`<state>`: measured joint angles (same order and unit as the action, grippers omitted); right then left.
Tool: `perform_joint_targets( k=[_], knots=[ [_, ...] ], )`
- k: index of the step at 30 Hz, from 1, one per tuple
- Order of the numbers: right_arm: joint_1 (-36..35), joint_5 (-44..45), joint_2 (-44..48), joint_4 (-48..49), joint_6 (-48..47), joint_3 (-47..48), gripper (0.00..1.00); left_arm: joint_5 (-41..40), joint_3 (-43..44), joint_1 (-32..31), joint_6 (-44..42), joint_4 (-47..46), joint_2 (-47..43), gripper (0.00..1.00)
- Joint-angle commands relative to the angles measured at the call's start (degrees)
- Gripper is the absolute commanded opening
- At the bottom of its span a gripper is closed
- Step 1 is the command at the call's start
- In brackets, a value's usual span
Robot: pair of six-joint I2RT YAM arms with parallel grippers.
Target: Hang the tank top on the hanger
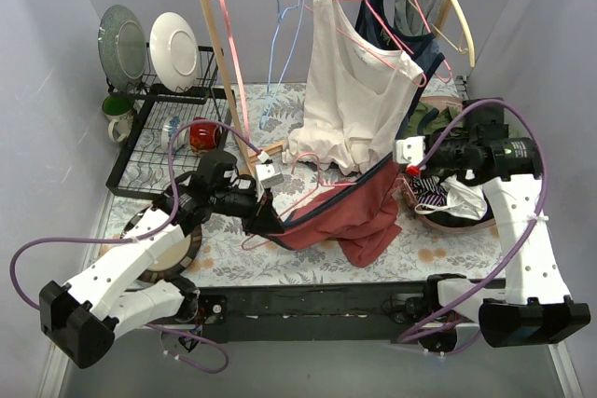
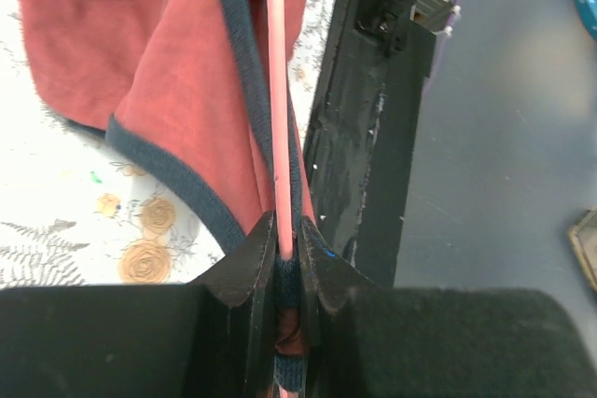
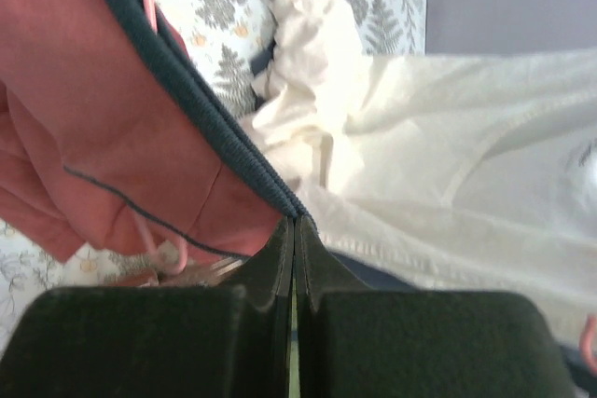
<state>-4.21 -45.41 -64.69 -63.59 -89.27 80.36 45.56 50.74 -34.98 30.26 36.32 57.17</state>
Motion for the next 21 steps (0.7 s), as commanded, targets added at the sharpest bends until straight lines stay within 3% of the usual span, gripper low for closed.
perform_joint_targets(
  k=[1,5,7,8,12,15,21],
  knots=[
    [-9.3,3.4,0.5,6.2,6.0,-0.4,0.01,5.8,2.4,0.0,-0.3,-1.2,0.8,0.00],
    [-16.1,5.2,0.8,9.9,12.8,-1.6,0.01,4.6,3.4,0.0,0.1,-1.2,0.0,0.00],
    [-16.2,5.2,1.1,10.9,15.9,-1.1,0.22,3.8,3.8,0.0,-0.1,-0.1,-0.9,0.00],
    [-16.2,5.9,1.9,12.1,18.8,-0.6,0.40,2.9,4.0,0.0,-0.5,0.5,-1.2,0.00],
    [-15.7,9.5,5.1,12.0,23.4,-1.9,0.64,0.5,4.4,0.0,-1.0,3.1,-2.8,0.00],
    [-15.2,9.2,6.3,8.2,23.9,-3.4,0.72,-0.9,5.3,0.0,-1.4,5.2,-3.8,0.00],
    [-15.2,0.7,5.8,-0.1,24.6,-6.4,0.79,-1.9,7.2,0.0,-1.8,6.8,-4.6,0.00]
  ],
)
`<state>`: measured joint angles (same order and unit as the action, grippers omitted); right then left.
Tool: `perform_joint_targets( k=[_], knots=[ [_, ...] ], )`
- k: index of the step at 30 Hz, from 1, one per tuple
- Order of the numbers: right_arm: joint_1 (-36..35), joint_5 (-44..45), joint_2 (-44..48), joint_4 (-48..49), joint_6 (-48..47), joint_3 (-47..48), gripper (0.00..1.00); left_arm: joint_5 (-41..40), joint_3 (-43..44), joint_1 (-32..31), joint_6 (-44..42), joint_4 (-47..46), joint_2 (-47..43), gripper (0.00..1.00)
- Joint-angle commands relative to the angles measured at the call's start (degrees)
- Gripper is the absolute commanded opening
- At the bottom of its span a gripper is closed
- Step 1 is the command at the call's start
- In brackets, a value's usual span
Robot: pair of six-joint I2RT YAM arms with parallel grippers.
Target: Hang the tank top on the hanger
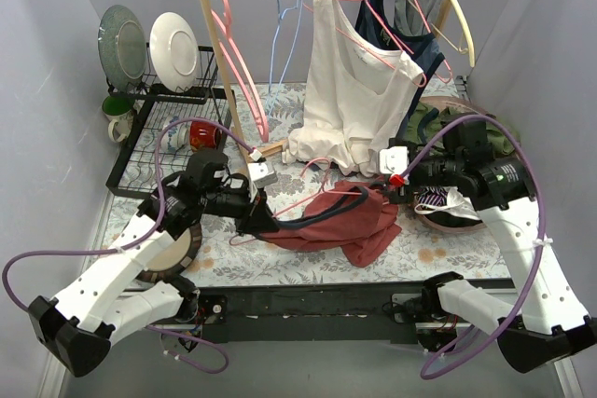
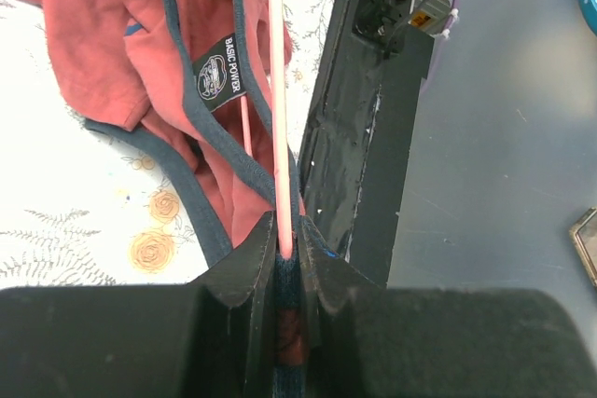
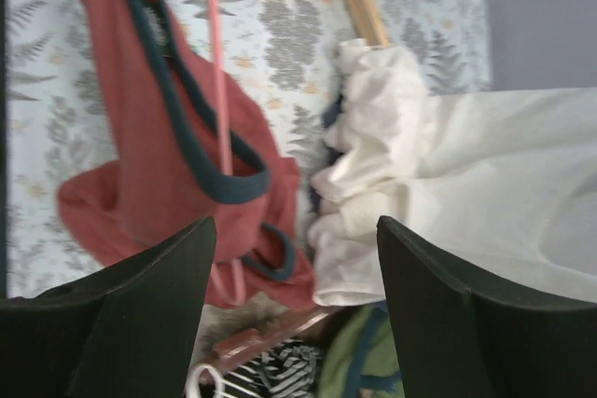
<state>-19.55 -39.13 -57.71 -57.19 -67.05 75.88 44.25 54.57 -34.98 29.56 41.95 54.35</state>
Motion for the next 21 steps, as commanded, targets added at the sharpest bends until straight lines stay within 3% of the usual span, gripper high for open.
perform_joint_targets(
  k=[1,8,21],
  knots=[
    [0.0,-7.2,-1.2,-7.9,2.4,-2.9,0.79,-0.7,3.8,0.0,-1.2,1.4,-1.7,0.00],
    [0.0,-6.8,-0.3,-8.8,1.7,-8.6,0.79,0.4,6.0,0.0,-1.6,0.7,-2.1,0.00],
    [0.0,-6.7,-2.0,-1.3,5.6,-9.3,0.74,6.5,7.9,0.0,0.1,-4.0,-3.5,0.00]
  ],
)
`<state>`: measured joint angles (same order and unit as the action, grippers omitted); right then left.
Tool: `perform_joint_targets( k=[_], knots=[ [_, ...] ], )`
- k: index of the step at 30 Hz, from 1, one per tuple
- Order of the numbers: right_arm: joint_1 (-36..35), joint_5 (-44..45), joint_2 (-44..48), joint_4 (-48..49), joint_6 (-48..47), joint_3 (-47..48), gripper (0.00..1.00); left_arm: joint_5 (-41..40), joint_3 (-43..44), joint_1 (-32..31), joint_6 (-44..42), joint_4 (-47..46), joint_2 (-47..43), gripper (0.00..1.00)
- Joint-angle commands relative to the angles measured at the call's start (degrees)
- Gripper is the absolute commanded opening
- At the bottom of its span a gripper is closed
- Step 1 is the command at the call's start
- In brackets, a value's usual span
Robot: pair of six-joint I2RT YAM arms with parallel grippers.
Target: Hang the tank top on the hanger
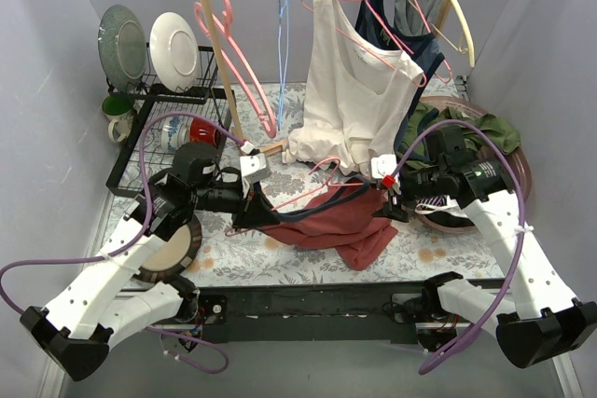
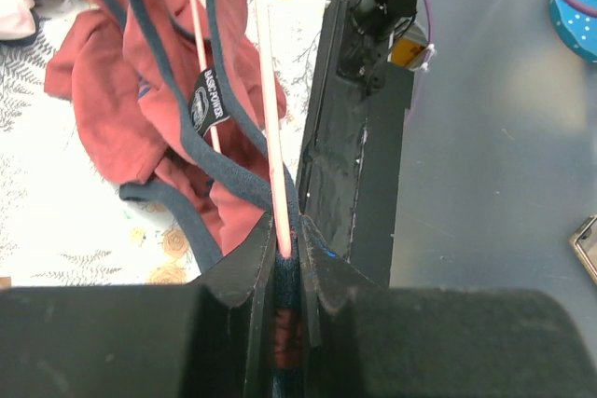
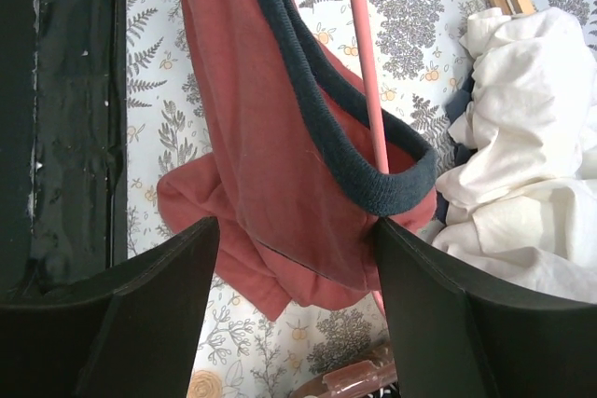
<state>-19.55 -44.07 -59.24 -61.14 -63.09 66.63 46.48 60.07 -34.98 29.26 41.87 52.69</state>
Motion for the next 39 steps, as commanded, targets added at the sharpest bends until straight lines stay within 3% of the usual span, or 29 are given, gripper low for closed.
perform_joint_targets(
  k=[1,12,19,20,22,24,25,28,31,33,34,36,37,39],
  knots=[
    [0.0,-1.6,-0.3,3.9,1.8,-1.0,0.74,4.4,2.4,0.0,0.5,-4.5,-1.9,0.00],
    [0.3,5.9,1.8,6.6,1.6,2.0,0.76,7.0,2.2,0.0,1.0,-4.7,-1.5,0.00],
    [0.3,0.4,1.2,4.9,2.4,0.8,0.71,6.8,1.1,0.0,2.7,-7.6,-2.4,0.00],
    [0.3,-1.1,0.7,4.1,2.3,0.3,0.68,6.5,0.5,0.0,3.3,-8.4,-2.9,0.00],
    [0.3,-5.5,-0.1,1.4,1.5,-1.1,0.53,5.8,0.0,0.0,4.5,-10.6,-3.4,0.00],
    [0.3,-8.4,-0.8,-0.3,0.9,-1.6,0.17,4.9,-0.8,0.0,5.0,-12.2,-4.0,0.00],
    [0.3,-8.8,-0.8,-1.0,0.7,-1.7,0.06,4.7,-1.2,0.0,5.5,-12.7,-4.2,0.00],
    [0.3,-6.6,0.6,0.8,4.9,0.2,0.01,3.6,-2.5,0.0,6.2,-13.7,-4.3,0.00],
    [0.5,2.7,1.9,3.6,12.4,3.2,0.01,-0.2,-3.4,0.0,6.8,-13.9,-3.9,0.00],
    [2.8,4.6,2.2,2.3,13.8,4.6,0.01,-3.5,-3.6,0.0,7.3,-13.6,-3.6,0.23],
    [3.9,4.5,2.6,2.2,14.4,4.5,0.01,-4.5,-3.6,0.0,7.5,-13.4,-3.7,0.48],
    [6.8,4.4,3.7,2.3,16.2,3.2,0.01,-7.7,-3.7,0.0,7.1,-13.6,-4.1,0.69],
    [7.7,4.3,4.2,2.3,17.0,2.7,0.01,-8.6,-3.8,0.0,7.0,-13.7,-4.3,0.83],
    [9.6,4.5,5.3,3.0,19.7,2.4,0.01,-11.5,-3.6,0.0,6.2,-13.7,-5.0,0.92]
  ],
)
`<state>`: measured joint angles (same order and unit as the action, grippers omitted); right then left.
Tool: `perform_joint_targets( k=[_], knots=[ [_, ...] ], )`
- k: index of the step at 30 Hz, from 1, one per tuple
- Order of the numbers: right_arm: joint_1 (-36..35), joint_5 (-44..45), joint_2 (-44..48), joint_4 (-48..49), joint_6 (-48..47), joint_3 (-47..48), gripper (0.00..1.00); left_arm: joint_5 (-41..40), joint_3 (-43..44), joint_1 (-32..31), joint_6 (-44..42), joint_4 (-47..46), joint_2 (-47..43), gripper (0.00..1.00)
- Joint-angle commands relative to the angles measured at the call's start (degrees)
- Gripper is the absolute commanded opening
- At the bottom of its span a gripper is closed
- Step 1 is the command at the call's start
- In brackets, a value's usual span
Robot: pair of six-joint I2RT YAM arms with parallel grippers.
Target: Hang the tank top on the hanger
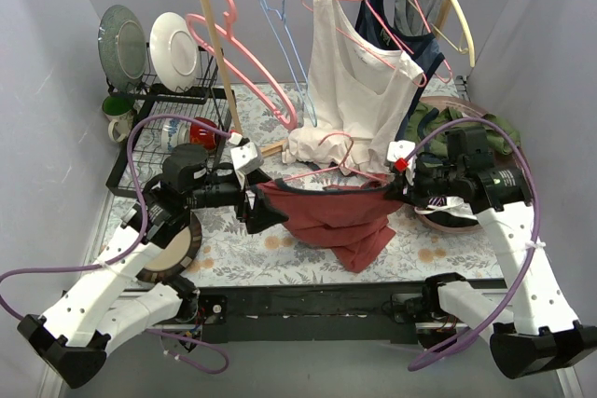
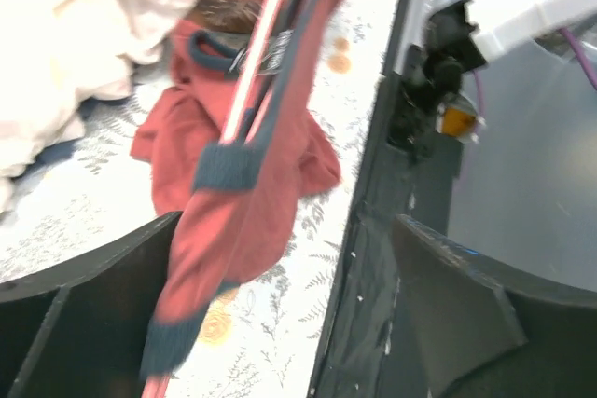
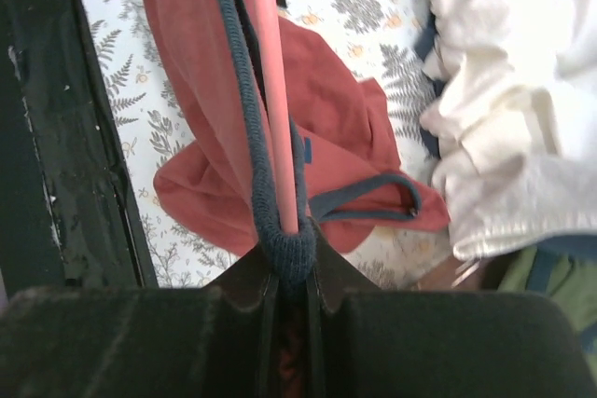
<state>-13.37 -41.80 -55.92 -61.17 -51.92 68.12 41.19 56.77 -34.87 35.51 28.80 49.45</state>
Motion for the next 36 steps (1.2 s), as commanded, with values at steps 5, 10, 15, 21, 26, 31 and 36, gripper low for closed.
perform_joint_targets(
  k=[5,10,15,21,26,31,36],
  knots=[
    [5.5,6.2,2.3,5.3,13.9,2.5,0.01,-13.4,1.4,-0.1,-1.2,1.5,-3.1,0.98],
    [6.7,11.7,1.1,4.7,14.3,2.7,0.01,-20.1,-0.3,-0.1,-0.9,3.3,-8.7,0.98],
    [8.9,13.7,1.2,4.1,13.0,1.9,0.01,-22.5,-3.0,-0.1,0.0,4.4,-13.8,0.98],
    [11.5,13.2,2.0,4.4,11.6,-0.8,0.01,-24.5,-5.3,-0.1,0.4,4.8,-17.2,0.98],
    [12.5,10.7,1.1,6.5,13.8,-0.2,0.01,-25.4,-5.7,-0.1,-0.1,5.1,-17.6,0.98],
    [12.5,5.0,-2.7,13.6,20.7,0.9,0.01,-26.1,-8.3,-0.1,0.2,4.6,-18.5,0.98],
    [12.5,3.3,-6.9,19.3,31.1,5.3,0.01,-25.7,-10.4,-0.1,1.8,3.6,-20.0,0.98]
  ],
)
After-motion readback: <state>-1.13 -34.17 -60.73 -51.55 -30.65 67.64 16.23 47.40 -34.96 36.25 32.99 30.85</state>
